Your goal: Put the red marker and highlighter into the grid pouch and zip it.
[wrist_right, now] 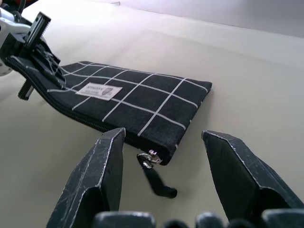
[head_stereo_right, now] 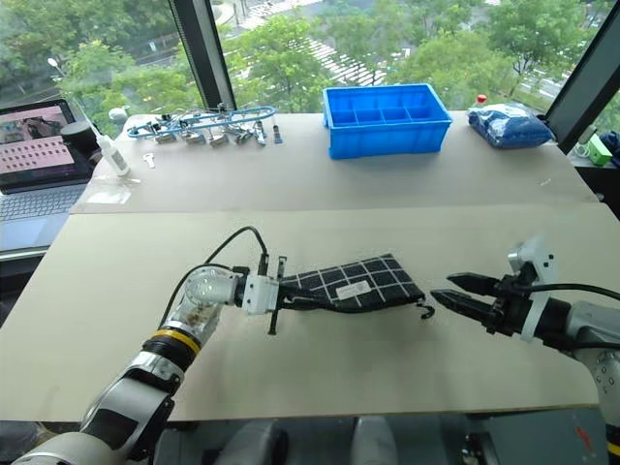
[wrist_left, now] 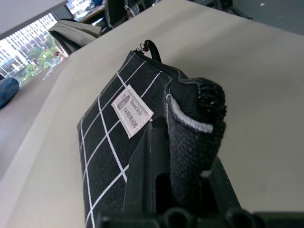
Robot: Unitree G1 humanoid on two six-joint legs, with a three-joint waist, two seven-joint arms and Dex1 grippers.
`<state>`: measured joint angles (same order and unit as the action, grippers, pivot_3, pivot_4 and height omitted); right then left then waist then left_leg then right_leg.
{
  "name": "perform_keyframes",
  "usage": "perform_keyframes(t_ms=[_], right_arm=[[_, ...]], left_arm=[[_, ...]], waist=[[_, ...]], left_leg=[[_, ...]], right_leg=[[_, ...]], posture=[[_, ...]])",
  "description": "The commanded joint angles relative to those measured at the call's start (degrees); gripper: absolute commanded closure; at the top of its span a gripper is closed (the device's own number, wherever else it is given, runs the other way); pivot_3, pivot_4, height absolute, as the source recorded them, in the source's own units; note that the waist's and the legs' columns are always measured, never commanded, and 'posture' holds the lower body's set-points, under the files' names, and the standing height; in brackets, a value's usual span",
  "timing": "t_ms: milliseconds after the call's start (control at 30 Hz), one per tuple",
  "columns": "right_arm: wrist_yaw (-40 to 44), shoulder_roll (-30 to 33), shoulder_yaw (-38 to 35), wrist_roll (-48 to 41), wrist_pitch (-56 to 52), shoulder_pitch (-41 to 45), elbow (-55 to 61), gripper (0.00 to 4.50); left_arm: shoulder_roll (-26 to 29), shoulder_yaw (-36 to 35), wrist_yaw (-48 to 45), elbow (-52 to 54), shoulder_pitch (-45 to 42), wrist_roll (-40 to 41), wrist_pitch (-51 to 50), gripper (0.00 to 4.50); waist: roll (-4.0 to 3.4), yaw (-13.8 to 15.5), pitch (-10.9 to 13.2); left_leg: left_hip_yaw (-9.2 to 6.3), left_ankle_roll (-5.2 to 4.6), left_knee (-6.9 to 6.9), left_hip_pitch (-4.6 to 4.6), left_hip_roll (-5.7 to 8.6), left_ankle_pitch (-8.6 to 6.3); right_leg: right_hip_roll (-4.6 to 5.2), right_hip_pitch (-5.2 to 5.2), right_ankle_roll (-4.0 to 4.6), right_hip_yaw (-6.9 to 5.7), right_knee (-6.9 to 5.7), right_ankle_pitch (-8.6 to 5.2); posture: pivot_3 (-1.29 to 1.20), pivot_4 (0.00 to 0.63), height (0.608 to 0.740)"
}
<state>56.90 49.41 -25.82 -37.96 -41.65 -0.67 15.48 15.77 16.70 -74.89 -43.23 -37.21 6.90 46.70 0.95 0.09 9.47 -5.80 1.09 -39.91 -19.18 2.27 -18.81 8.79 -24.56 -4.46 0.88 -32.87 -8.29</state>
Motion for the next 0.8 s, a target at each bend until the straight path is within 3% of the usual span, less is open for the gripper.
perform_keyframes(t_ms=[33, 133, 267, 400, 567, 800], right_arm=[[-0.89, 0.12, -2.49, -1.01, 1.08, 0.76, 0.18, 1.57], [-0.46, 0.85, -1.95, -0.46, 1.92, 2.21, -2.49, 1.57], [0.69, 1.75, -0.83, 0.68, 3.39, 4.53, -6.49, 1.57], [1.73, 2.70, 0.88, 2.41, 5.39, 7.68, -11.50, 1.57], [2.64, 2.75, 3.56, 4.14, 6.97, 11.47, -15.81, 1.57], [3.99, 1.51, 8.14, 6.28, 9.48, 17.16, -21.42, 1.57]], left_arm=[[0.33, -1.68, 0.85, -2.42, -2.03, 0.40, 3.05, 3.24], [1.20, -4.24, 4.02, -1.51, -1.96, 1.50, 2.34, 2.13], [3.44, -6.85, 4.60, 9.91, 1.93, 7.11, -8.69, 0.66], [8.54, -11.38, 11.98, 29.40, 10.20, 14.46, -31.30, 0.66], [17.18, -18.93, 18.94, 44.91, 24.75, 23.90, -55.47, 0.66], [23.10, -31.28, 23.06, 50.72, 36.67, 31.95, -69.08, 0.66]], waist=[[0.00, 0.04, 0.00], [0.00, 0.01, 0.00], [-0.01, -0.24, -0.01], [-0.02, -0.91, -0.01], [-0.06, -1.89, 0.00], [-0.09, -1.33, 0.06]], left_leg=[[0.00, 0.00, 0.00, 0.00, 0.00, 0.00], [-0.02, -0.03, 0.00, 0.02, 0.00, -0.01], [-0.03, -0.03, 0.00, 0.04, 0.00, -0.02], [-0.07, -0.04, 0.00, 0.04, -0.01, -0.02], [-0.08, -0.14, 0.09, 0.17, -0.04, -0.08], [-0.07, -0.14, 0.06, 0.16, -0.05, -0.08]], right_leg=[[0.00, 0.02, 0.00, 0.00, 0.00, 0.00], [0.00, 0.07, -0.03, 0.00, 0.03, 0.01], [0.00, 0.07, -0.05, 0.00, 0.02, 0.02], [0.00, 0.05, -0.08, -0.01, 0.01, 0.00], [-0.02, 0.01, -0.11, 0.02, -0.14, -0.09], [-0.02, 0.02, -0.10, 0.01, -0.20, -0.13]], posture=[[0.00, 0.150, 0.740], [0.00, 0.150, 0.740], [0.00, 0.150, 0.740], [0.00, 0.150, 0.740], [0.00, 0.150, 0.740], [0.00, 0.150, 0.740]])
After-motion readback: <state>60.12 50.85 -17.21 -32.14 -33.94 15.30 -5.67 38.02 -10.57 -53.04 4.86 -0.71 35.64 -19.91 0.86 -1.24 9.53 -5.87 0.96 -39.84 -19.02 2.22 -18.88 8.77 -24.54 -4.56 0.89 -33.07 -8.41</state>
